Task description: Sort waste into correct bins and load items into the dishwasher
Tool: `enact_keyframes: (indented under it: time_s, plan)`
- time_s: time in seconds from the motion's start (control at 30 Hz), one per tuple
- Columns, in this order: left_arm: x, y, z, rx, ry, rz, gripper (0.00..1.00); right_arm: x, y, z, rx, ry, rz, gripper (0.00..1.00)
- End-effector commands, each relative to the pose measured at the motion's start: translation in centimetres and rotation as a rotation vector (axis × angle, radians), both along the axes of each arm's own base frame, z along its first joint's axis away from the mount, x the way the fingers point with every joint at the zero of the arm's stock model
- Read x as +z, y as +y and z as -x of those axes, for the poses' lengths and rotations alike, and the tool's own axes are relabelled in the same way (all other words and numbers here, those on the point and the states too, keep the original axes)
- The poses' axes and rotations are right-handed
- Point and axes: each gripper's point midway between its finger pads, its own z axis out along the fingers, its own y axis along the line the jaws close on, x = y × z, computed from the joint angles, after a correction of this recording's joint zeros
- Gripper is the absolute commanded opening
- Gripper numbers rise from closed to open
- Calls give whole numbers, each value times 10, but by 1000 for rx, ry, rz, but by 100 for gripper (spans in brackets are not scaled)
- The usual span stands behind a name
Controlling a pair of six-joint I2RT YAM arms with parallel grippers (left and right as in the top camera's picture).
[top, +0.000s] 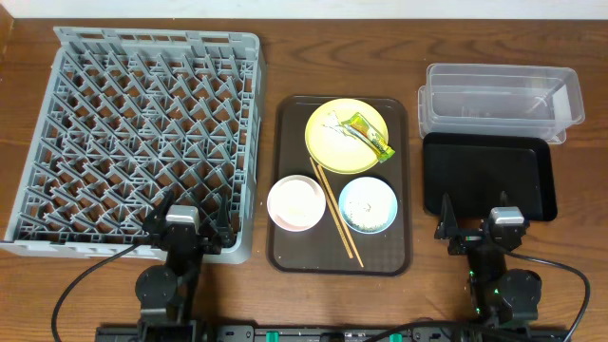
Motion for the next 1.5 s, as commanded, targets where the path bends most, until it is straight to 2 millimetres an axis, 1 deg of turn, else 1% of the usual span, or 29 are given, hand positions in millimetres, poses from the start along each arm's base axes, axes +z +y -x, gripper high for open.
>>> enact_keyframes:
  time_s: [0.0, 0.57, 0.7, 0.77, 0.87, 0.93, 1.03, 1.17, 1.33, 1.4, 1.47]
  plan:
    - [-15, 1, 1, 2, 46, 1, 98, -1, 0, 0, 2, 4, 4, 99]
    - [-14, 0, 1, -2, 46, 2, 98, 0, 0, 0, 2, 0, 4, 99]
    - [-14, 1, 1, 2, 44, 2, 98, 2, -8, 0, -48, -7, -47, 99]
    - [-15, 1, 1, 2, 47, 2, 98, 5, -8, 0, -48, -14, -55, 99]
    - [-17, 0, 1, 1, 72, 3, 98, 15, -8, 1, -47, -28, -58, 99]
    - [-15, 1, 3, 3, 94, 10, 98, 23, -8, 3, -46, -25, -59, 99]
    - [-6, 1, 3, 5, 111, 22, 98, 35, -8, 5, -48, 10, -54, 99]
    - [5, 1, 2, 5, 155, 22, 98, 41, -8, 3, -50, 86, -49, 99]
    - [15, 1, -2, 10, 270, 35, 98, 51, -5, -7, -41, 208, -42, 99]
    - [18, 1, -3, 19, 330, 58, 98, 54, -3, -13, -31, 255, -41, 99]
    - [23, 1, -4, 25, 416, 72, 98, 59, 4, -23, 2, 327, -41, 99]
